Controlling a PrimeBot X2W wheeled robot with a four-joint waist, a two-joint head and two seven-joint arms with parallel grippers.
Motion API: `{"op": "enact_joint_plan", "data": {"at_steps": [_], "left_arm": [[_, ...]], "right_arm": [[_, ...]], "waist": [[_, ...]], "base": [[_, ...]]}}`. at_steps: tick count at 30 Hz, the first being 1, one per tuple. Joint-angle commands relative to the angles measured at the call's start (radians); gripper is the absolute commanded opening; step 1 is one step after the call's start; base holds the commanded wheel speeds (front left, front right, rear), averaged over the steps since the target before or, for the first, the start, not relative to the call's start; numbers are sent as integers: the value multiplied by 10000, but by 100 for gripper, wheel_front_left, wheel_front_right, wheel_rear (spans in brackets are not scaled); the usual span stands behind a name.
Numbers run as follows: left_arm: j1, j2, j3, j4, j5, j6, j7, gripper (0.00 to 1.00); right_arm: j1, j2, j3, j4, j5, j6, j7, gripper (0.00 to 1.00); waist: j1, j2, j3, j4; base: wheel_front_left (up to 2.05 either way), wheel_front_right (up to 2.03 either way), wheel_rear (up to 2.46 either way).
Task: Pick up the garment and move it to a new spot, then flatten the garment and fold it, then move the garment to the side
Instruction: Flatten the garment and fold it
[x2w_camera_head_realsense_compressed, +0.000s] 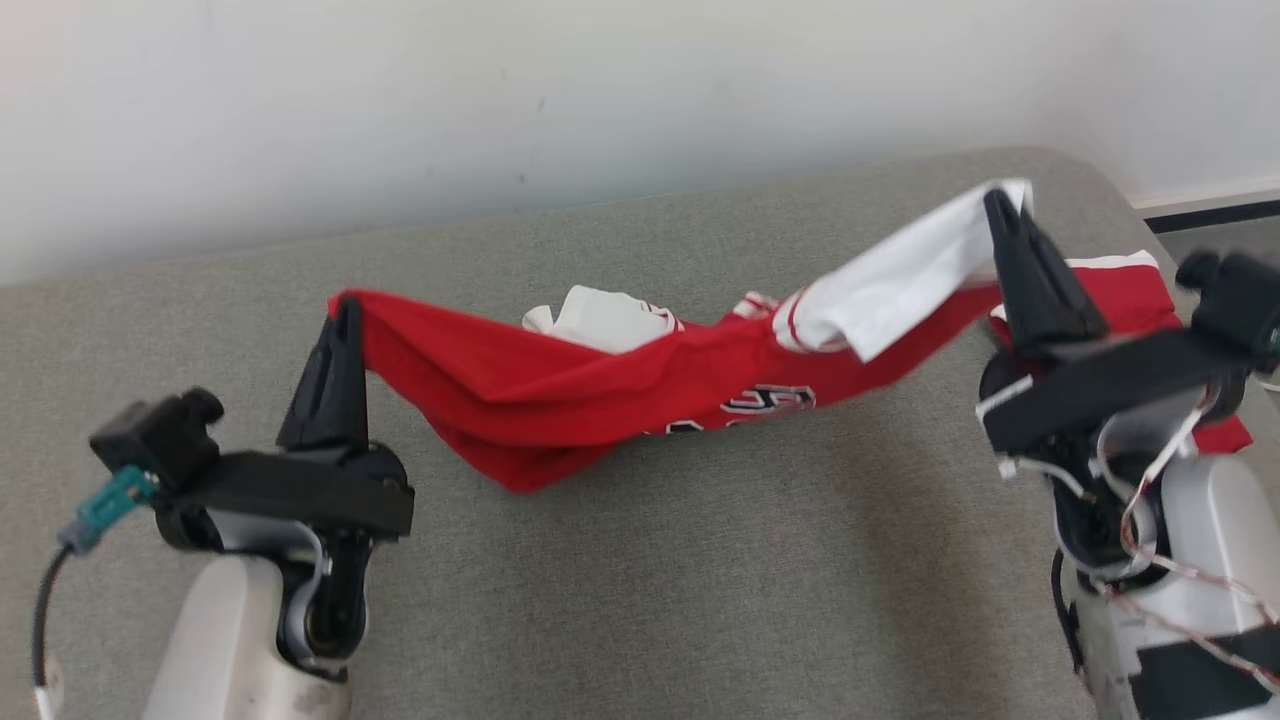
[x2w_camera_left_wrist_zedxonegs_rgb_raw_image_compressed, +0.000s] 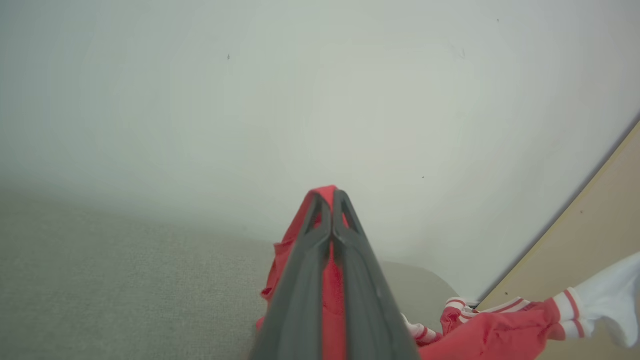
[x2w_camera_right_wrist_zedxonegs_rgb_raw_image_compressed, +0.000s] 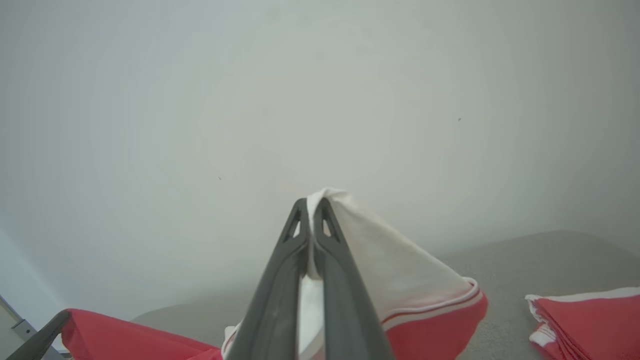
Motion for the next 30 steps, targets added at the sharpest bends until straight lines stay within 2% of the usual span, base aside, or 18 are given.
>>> {"op": "enact_joint_plan", "data": {"at_steps": [1,6,10,16,19,22,25,30], "left_arm": [[-250,112,-48,-111,-156,-50,126,0],[-1189,390,-210,-379,-417,-45,751,0],[-2151,674,-143,-400,-606,-2,1320,0],[-4416,1344,202,-111,-769,355,2348,0],[-5615,1681,367,-39,-650,587,2592,0],[-7041,1971,486,16,-458,761,2465,0],[-8363,2172,586,240,-172,852,1916,0],[-10129,2241,848,657,1,851,666,0]], "right_arm": [[-331,-146,76,-71,147,25,88,0],[-1885,-488,312,38,487,26,270,0],[-3208,-557,222,688,438,26,331,0],[-5775,-367,315,2866,-228,26,416,0],[-7071,-64,-3,3947,-290,26,259,0],[-8590,143,-442,4713,-608,26,-295,0],[-10119,314,-1267,5360,-492,26,-1381,0],[-12188,425,-1878,5968,-364,26,-3290,0]], "waist": [[0,-1,-48,-66],[0,-1,73,-220],[0,-1,516,-347],[0,-1,2280,-721],[0,-1,3372,-836],[0,-1,4477,-836],[0,-1,5240,-707],[0,-1,5812,-465]], "base": [[0,0,0],[0,0,0],[0,0,0],[0,0,0],[0,0,0],[0,0,0],[0,0,0],[0,0,0]]}}
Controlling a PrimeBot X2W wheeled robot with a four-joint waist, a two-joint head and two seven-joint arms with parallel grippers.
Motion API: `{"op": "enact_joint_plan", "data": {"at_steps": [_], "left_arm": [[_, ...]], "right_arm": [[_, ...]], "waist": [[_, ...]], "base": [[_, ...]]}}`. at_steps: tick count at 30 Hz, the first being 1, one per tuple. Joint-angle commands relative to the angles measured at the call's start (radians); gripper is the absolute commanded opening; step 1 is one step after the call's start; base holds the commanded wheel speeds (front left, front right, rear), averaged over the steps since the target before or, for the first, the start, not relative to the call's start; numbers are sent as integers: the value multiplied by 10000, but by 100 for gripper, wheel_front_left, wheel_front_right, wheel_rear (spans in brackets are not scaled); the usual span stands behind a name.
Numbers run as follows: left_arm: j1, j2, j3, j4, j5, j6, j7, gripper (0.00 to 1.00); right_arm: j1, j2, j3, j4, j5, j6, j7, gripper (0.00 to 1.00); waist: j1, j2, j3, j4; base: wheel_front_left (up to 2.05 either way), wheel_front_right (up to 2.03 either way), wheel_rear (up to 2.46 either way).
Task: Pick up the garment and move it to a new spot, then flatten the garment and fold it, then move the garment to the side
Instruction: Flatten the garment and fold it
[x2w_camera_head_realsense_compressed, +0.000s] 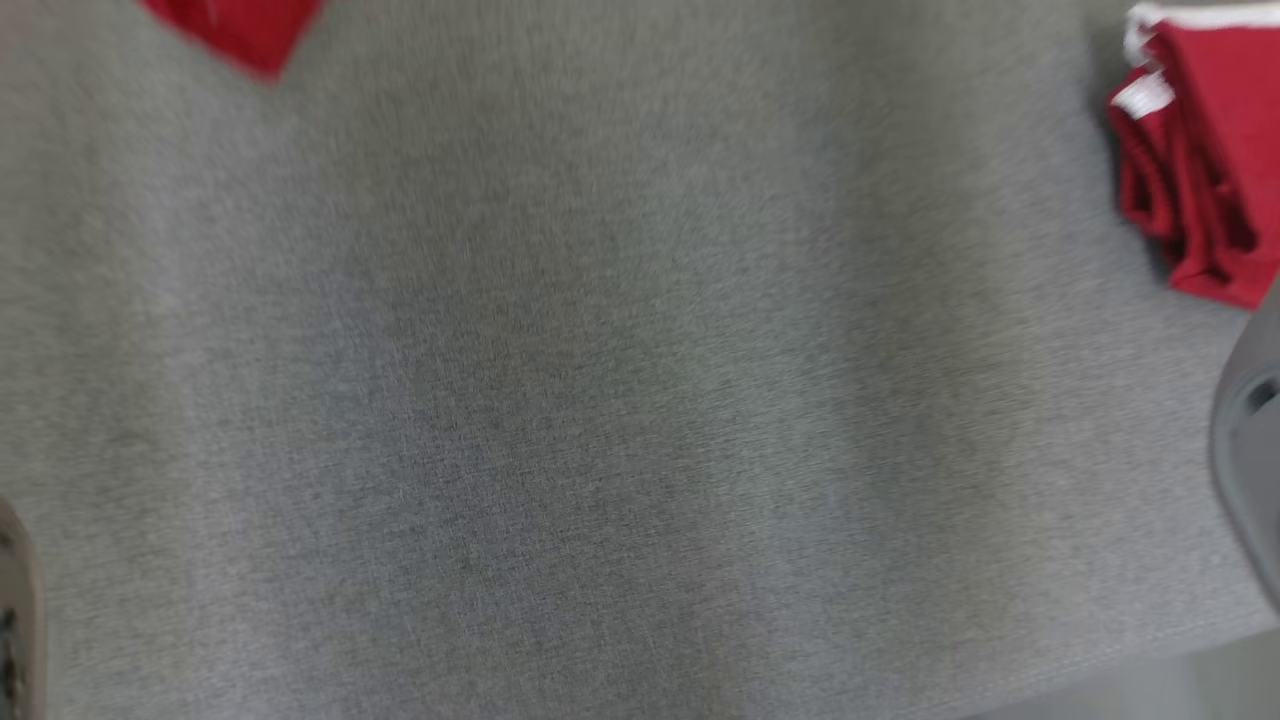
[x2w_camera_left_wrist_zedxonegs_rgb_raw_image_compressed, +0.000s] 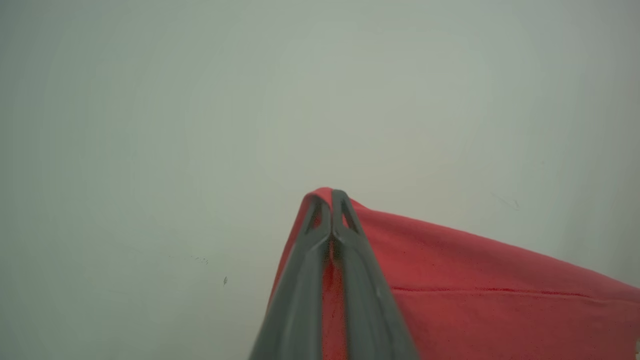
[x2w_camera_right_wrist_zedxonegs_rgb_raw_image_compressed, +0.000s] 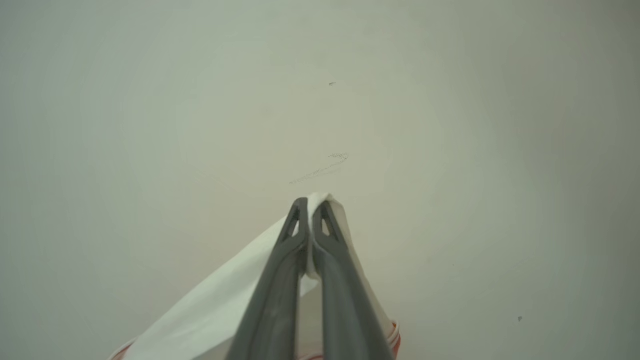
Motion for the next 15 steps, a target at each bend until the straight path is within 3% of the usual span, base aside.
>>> {"op": "enact_joint_plan", "data": {"at_steps": [1,6,12,15], "left_arm": [[-407,3,151,127,-74,-74,-377,0],[-955,-134,216,385,-211,-498,-1222,0],[-11,-271,-156,965,-289,-787,-1409,0],[793,-350,-495,1165,-381,-885,-1489,0]], "right_arm": [[-485,32,55,36,-90,26,-502,0],[-1225,20,276,-120,23,26,-1191,0],[-445,-14,1400,397,-300,26,-1218,0],[294,-155,2063,572,63,26,-1110,0]], "waist": [[-6,-3,1404,177],[-6,-3,1571,373],[-6,-3,1505,497],[-6,-3,1369,580]], "base": [[0,0,0],[0,0,0],[0,0,0],[0,0,0]]}}
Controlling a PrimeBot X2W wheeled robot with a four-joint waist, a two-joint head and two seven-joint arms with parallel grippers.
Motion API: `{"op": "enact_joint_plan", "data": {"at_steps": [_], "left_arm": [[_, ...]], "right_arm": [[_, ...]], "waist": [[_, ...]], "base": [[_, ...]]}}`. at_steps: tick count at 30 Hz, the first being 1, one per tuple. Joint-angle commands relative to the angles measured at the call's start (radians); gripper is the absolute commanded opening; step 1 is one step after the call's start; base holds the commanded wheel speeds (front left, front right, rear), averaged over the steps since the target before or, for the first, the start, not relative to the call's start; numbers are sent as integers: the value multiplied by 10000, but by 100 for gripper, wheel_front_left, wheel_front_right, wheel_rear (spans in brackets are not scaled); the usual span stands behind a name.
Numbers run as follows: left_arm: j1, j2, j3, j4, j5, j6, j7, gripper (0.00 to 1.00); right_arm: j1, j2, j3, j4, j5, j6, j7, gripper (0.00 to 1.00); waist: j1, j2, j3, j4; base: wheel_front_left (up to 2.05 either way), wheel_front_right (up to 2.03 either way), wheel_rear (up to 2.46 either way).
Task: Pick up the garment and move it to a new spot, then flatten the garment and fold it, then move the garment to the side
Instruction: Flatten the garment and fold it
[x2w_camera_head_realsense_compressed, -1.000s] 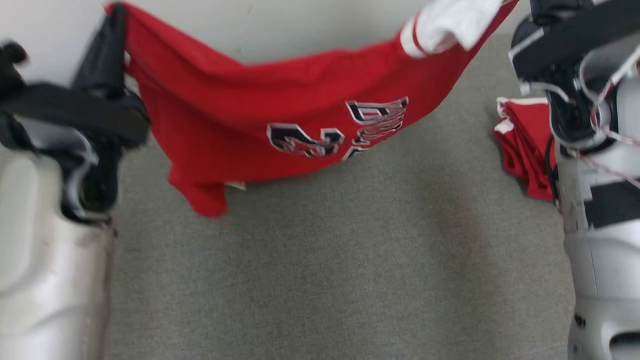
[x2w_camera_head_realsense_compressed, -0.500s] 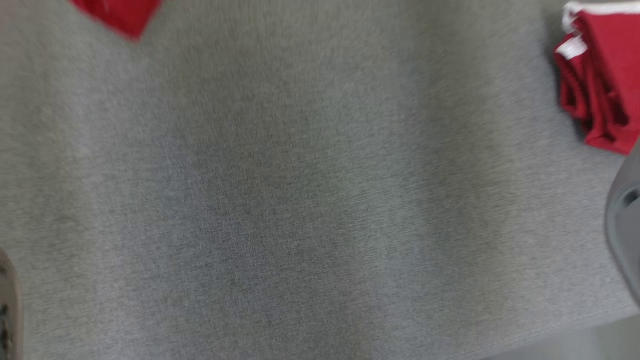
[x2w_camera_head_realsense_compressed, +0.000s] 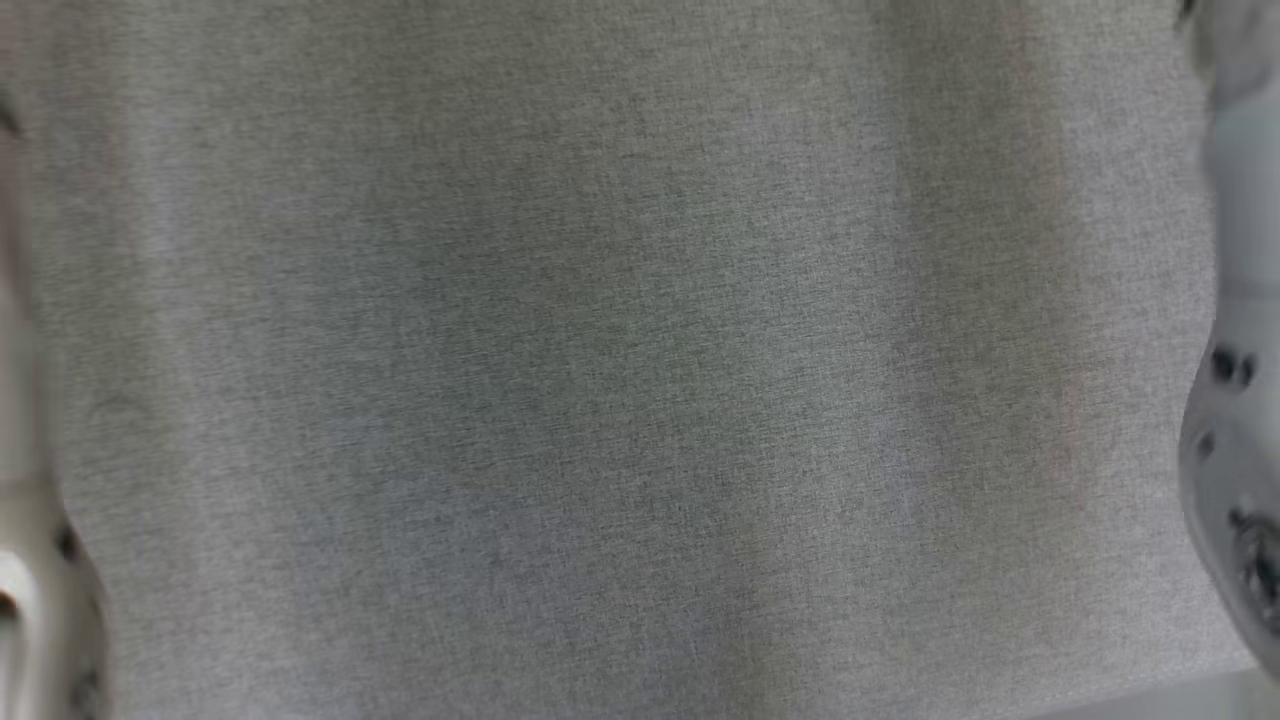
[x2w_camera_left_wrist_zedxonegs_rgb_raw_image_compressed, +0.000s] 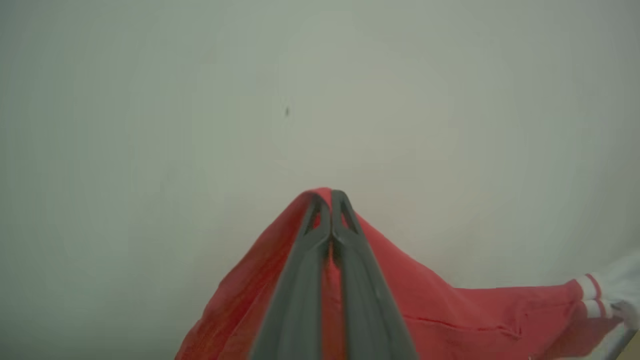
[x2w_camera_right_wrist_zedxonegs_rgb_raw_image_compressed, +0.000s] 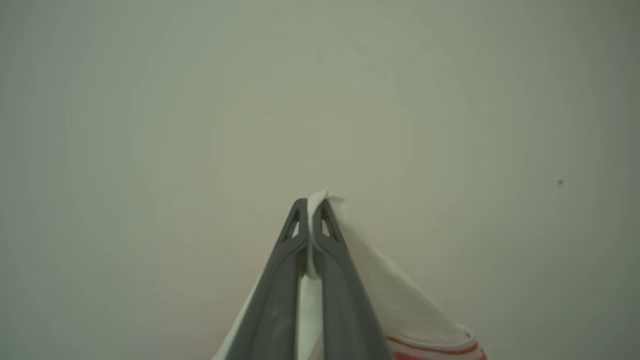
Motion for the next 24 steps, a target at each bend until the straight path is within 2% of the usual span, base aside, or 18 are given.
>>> {"op": "enact_joint_plan", "data": {"at_steps": [1,5,9,13,16,19,24], "left_arm": [[212,4,-53,-17,-61,-45,-57,0],[1600,77,-585,-234,-394,-64,-98,0],[3224,230,-1182,-726,-959,-60,-116,0],[5033,350,-1576,-1052,-1513,-61,-123,0],[6319,433,-1751,-1206,-1828,-62,-118,0],[7491,423,-1721,-1270,-2100,-62,-120,0],[9002,235,-1711,-1454,-2314,92,-122,0]], "right_arm": [[227,-164,70,-44,131,26,20,0],[1624,-577,1034,-321,860,26,650,0],[3192,-1496,2095,-1033,1292,26,1753,0],[5074,-2389,2924,-2056,1630,26,3402,0],[6472,-2955,2903,-2962,1822,26,4580,0],[7883,-3435,2835,-3851,1516,26,5649,0],[9995,-3776,2127,-5060,758,26,7234,0]], "waist": [[-3,-2,-152,68],[-3,-2,-719,140],[-3,-2,-1560,257],[-3,-2,-2510,321],[-3,-2,-3169,333],[-3,-2,-3814,335],[-3,-2,-4588,378]], "base": [[0,0,0],[0,0,0],[0,0,0],[0,0,0],[0,0,0],[0,0,0],[0,0,0]]}}
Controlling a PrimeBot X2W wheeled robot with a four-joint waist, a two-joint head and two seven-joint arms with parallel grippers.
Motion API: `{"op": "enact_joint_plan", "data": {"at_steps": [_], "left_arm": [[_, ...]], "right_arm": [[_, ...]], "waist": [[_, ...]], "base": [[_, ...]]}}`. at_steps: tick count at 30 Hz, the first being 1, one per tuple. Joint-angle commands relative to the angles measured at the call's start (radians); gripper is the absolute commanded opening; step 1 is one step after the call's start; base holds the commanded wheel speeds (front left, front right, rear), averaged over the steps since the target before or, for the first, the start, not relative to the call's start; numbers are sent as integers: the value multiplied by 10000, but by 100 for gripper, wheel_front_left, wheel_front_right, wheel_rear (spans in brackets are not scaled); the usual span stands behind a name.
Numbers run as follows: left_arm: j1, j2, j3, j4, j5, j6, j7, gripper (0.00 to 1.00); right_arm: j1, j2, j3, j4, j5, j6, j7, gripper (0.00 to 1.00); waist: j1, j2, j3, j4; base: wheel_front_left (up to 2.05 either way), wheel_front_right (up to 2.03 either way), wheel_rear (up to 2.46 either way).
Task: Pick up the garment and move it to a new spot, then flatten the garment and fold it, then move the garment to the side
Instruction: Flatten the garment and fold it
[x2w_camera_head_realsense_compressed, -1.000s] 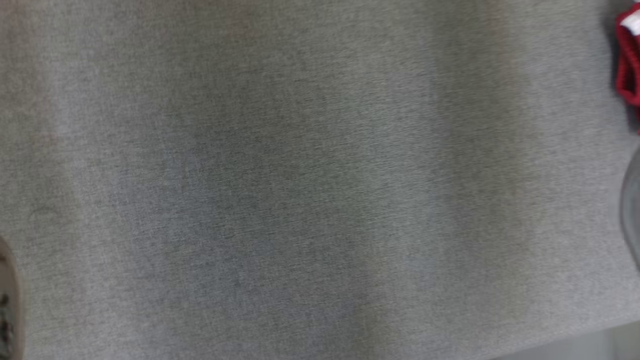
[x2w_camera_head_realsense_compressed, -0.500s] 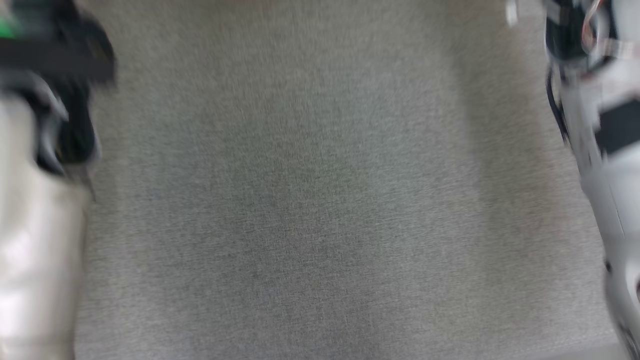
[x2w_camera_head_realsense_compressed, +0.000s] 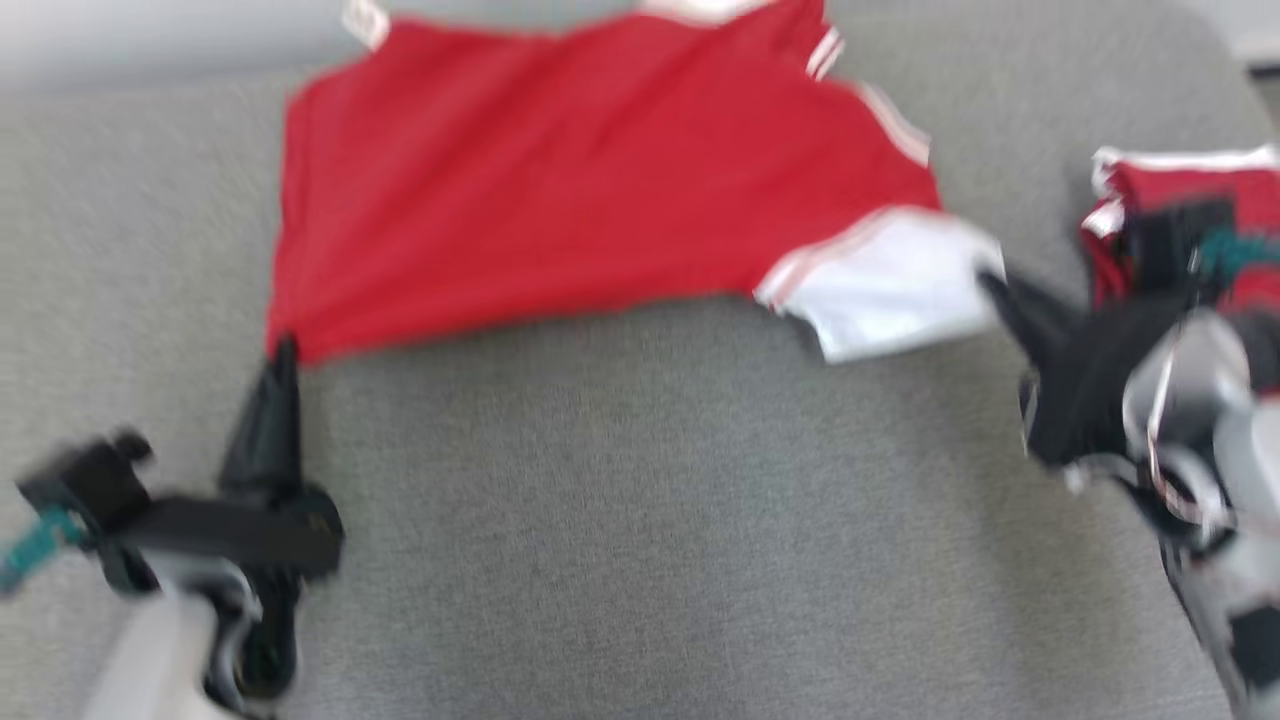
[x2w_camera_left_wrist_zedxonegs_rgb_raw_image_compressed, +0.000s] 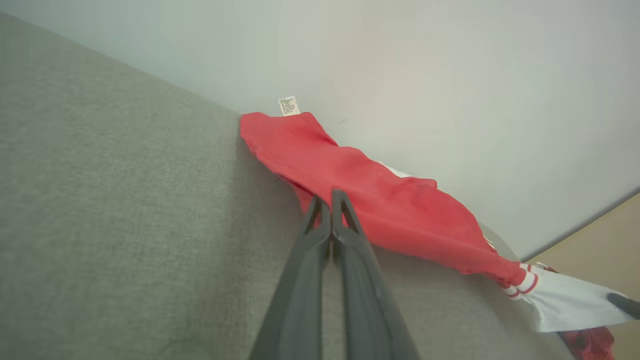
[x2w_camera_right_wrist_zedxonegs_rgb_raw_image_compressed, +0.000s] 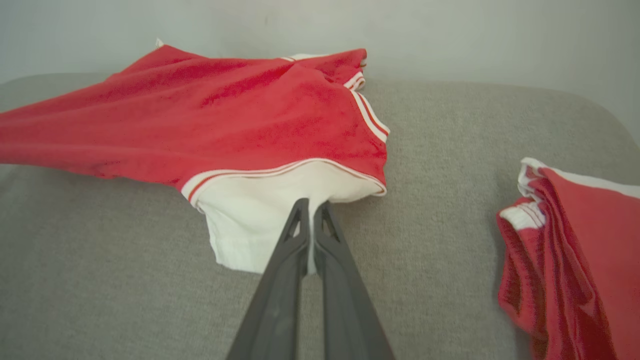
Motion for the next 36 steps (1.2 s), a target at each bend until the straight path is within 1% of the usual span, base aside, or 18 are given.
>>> {"op": "enact_joint_plan", "data": {"at_steps": [1,5,7,9,10,15,16,18,21,25,30,36], "left_arm": [[593,-112,-10,-115,-85,101,-40,0],[1580,-184,-117,-368,-9,306,-27,0],[1980,-102,-275,-490,167,421,25,0],[2365,-149,-348,-649,166,560,27,0],[2688,-191,-341,-778,180,672,19,0],[3391,-170,-474,-966,305,942,65,0],[3391,-170,-474,-966,305,942,65,0],[3693,-137,-547,-1011,301,1063,197,0],[4126,-91,-579,-1113,229,1231,379,0],[4810,47,-713,-1269,342,1559,680,0],[5588,361,-1045,-1525,580,1932,1263,0],[6249,511,-1217,-2026,559,2291,1729,0]], "right_arm": [[822,-130,-255,-377,-417,24,600,0],[2199,-277,-610,-1318,-1319,24,2109,0],[2889,-294,-763,-1793,-1606,24,2898,0],[3487,-292,-971,-2346,-1827,24,3673,0],[4070,-184,-1195,-2923,-1958,24,4400,0],[5399,90,-1545,-3890,-2057,24,5945,0],[5399,90,-1545,-3890,-2057,24,5945,0],[5843,187,-1687,-4049,-2100,24,6361,0],[6381,414,-1939,-4172,-2144,24,6616,0],[6962,697,-2136,-4247,-2237,24,6711,0],[7543,890,-2299,-4301,-2342,24,6876,0],[7755,927,-2483,-4345,-2593,24,6462,0]], "waist": [[4,2,-1222,115],[4,2,-1658,161],[4,2,-1814,204],[4,2,-1960,251],[4,2,-2060,276],[4,2,-2247,282],[4,2,-2247,282],[4,2,-2307,281],[4,2,-2378,288],[4,2,-2497,278],[4,2,-2590,262],[4,2,-2671,266]], "base": [[0,0,0],[0,0,0],[0,0,0],[0,0,0],[0,0,0],[0,0,0],[0,0,0],[0,0,0],[0,0,0],[0,0,0],[0,0,0],[0,0,0]]}}
